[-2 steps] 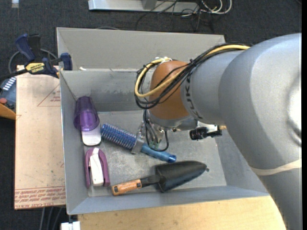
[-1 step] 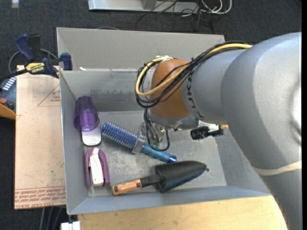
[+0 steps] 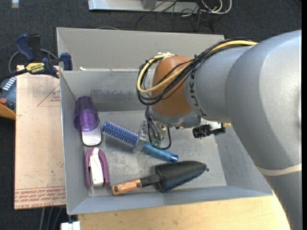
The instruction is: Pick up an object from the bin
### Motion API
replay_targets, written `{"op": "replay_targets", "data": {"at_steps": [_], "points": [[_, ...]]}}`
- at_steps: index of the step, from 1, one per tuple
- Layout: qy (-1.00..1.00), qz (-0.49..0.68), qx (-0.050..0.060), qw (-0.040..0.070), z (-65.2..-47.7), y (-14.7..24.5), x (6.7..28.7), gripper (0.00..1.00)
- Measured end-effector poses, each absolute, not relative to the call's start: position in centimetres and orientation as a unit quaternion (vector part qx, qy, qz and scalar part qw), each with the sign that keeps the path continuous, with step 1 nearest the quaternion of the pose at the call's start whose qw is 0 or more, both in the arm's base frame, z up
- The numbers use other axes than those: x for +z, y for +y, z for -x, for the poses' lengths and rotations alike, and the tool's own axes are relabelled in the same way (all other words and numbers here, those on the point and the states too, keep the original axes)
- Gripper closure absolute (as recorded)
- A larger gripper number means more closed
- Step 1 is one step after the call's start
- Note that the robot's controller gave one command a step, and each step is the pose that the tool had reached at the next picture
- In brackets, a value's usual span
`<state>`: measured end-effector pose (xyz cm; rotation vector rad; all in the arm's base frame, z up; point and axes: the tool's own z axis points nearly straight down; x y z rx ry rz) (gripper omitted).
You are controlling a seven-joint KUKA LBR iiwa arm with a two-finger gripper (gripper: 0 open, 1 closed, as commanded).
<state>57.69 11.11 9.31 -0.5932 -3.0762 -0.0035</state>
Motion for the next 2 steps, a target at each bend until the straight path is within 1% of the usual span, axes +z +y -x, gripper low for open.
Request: {"op": "replay_targets", "data": {"at_steps": [1,2], "points": [[-0.982,0.189,-0.001,0.005,-57.7,11.1,11.5,1.0],[-0.982,0.189,-0.002,0.002,-57.9,11.1,14.4,1.0]]}}
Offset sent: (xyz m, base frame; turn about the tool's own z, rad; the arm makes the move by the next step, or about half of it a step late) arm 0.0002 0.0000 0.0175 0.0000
